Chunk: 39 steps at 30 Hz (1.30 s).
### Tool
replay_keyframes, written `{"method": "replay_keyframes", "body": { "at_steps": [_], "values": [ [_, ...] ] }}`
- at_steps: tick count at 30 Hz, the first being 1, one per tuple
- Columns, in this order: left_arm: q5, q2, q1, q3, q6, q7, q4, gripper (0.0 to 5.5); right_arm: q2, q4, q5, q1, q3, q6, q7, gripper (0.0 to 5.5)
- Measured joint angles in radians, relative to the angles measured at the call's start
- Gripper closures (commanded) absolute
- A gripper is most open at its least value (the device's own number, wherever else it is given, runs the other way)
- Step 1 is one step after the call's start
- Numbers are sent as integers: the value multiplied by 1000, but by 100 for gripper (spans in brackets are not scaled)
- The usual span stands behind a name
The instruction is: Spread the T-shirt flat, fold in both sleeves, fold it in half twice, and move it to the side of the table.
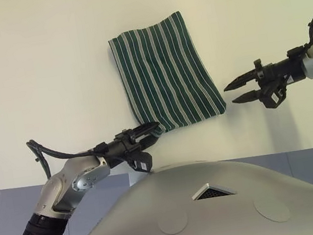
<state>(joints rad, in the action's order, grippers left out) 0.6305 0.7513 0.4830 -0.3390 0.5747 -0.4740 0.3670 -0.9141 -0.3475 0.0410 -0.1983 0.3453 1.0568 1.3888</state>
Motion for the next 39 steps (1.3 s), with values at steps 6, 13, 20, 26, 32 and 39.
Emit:
{"method": "replay_keyframes", "body": {
  "at_steps": [6, 13, 20, 26, 32, 39],
  "values": [
    [-34, 9, -24, -11, 23, 3, -24, 471, 32, -8, -52, 8, 57, 90, -101, 343],
    [-85, 18, -40, -12, 26, 3, -37, 526, 45, -15, -97, 3, 93, 98, -203, 482],
    [-204, 26, -52, -19, 3, -34, -69, 535, 12, 15, -58, 11, 143, 0, -211, 550],
    [-436, 137, 78, 6, -183, -214, 118, 539, -171, 326, 298, 122, 158, -475, -39, 550],
    [-861, 149, -143, 175, -451, -324, 171, 540, -101, 328, 535, -170, 83, -1109, 49, 550],
    [-942, -44, -678, 182, -528, -475, -424, 541, 224, -328, 306, -608, 109, -1252, 134, 550]
  ]
}}
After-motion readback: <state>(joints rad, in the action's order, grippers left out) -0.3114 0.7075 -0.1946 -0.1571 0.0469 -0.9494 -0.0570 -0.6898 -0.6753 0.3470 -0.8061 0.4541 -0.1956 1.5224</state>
